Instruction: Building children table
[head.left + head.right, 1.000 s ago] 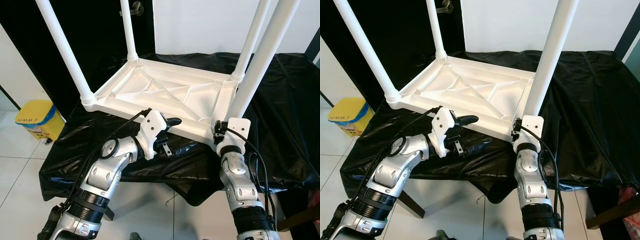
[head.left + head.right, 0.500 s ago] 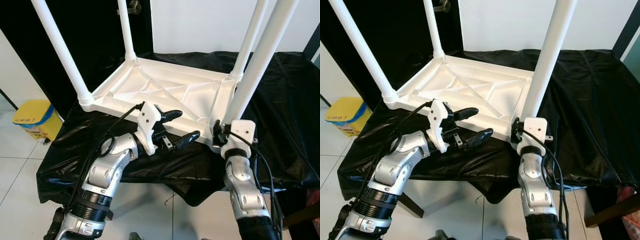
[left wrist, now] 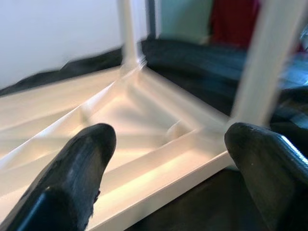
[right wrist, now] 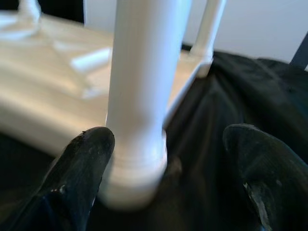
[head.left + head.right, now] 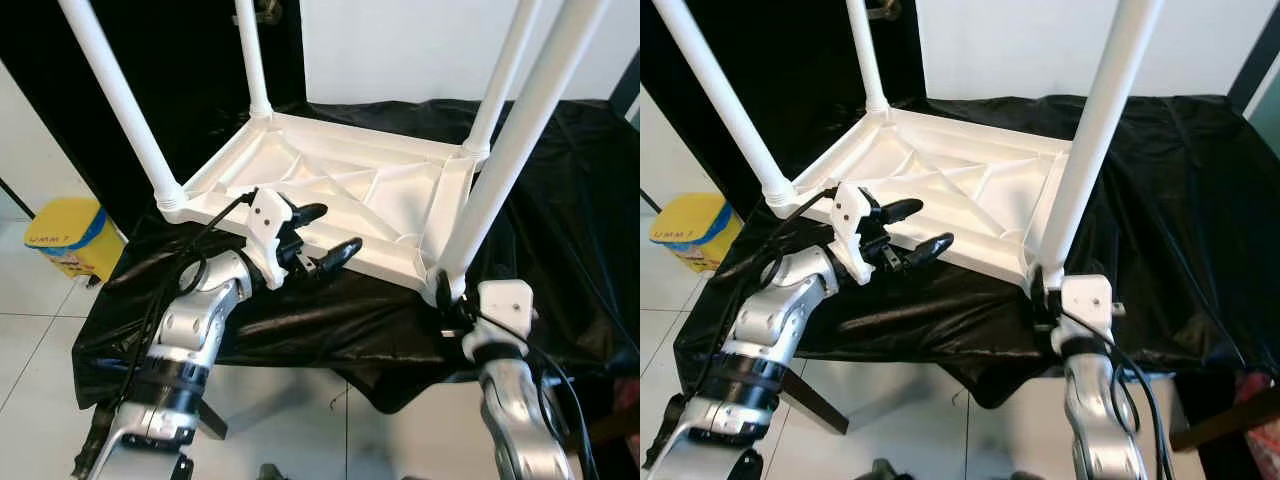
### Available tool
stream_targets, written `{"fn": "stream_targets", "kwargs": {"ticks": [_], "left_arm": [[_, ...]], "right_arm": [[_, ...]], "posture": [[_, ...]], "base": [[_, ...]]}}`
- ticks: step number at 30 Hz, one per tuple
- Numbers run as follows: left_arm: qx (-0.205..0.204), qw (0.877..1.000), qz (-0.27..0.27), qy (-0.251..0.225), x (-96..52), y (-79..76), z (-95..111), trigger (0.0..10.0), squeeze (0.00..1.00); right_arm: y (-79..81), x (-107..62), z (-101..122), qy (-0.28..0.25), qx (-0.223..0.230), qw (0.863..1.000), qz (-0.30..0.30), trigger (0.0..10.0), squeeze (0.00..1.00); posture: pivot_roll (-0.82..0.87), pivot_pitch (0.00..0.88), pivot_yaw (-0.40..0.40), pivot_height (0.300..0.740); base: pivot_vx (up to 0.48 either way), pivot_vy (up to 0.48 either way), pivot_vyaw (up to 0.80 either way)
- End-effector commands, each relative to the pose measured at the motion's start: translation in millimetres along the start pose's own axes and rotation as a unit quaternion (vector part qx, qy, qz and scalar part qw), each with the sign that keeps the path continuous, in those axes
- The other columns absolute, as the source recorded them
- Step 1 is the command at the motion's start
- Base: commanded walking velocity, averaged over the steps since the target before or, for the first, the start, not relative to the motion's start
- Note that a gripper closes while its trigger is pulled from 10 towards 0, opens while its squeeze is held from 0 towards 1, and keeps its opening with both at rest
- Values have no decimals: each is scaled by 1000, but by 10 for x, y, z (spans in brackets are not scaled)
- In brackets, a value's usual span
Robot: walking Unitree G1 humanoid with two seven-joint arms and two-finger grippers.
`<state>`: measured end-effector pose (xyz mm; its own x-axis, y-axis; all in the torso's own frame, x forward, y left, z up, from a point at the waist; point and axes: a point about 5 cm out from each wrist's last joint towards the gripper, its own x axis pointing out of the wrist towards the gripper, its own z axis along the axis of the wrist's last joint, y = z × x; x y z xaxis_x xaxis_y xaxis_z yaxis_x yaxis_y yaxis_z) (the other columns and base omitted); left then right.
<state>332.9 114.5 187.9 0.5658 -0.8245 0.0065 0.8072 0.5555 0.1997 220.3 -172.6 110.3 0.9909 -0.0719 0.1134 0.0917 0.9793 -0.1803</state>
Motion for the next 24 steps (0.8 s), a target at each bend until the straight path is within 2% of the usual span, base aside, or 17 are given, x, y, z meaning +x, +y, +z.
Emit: {"fn": "stream_targets", "kwargs": {"ticks": [1,5,7,12,13,14,17,19,22,24], "left_arm": [[10,998,53,10,2,92,-32,10000,0],[20,998,61,23,-6,193,-44,10000,0],[27,997,68,33,-7,290,-44,10000,0],[40,995,75,42,-2,396,-32,10000,0],[45,995,79,46,-4,435,-18,10000,0],[45,995,79,46,-4,435,-18,10000,0],[58,993,90,53,-23,552,7,10000,0],[63,992,93,57,-45,597,12,10000,0],[66,992,94,59,-52,611,13,10000,0],[73,990,97,66,-90,650,9,10000,0]], "right_arm": [[27,-25,38,-7,9,1000,15,10000,0],[86,-111,30,-2,16,999,50,10000,0],[165,-175,25,3,31,995,93,10000,0],[304,-184,42,5,62,987,146,10000,0],[391,-169,64,1,76,982,172,10000,0],[391,-169,64,1,76,982,172,10000,0],[632,-136,142,-11,110,964,241,10000,0],[711,-61,179,-20,121,960,252,10000,0],[737,-27,195,-25,125,959,254,10000,0],[836,94,257,-39,139,957,253,10000,0]], "posture": [[-229,70,68,740],[-235,75,86,740],[-235,78,99,740],[-226,79,112,740],[-220,80,118,740],[-220,80,118,740],[-202,83,135,740],[-190,84,139,740],[-190,84,139,740],[-175,85,143,740]], "base": [[0,0,0],[0,0,0],[0,0,0],[0,0,0],[0,0,0],[0,0,0],[0,0,0],[0,0,0],[0,0,0],[0,0,0]]}}
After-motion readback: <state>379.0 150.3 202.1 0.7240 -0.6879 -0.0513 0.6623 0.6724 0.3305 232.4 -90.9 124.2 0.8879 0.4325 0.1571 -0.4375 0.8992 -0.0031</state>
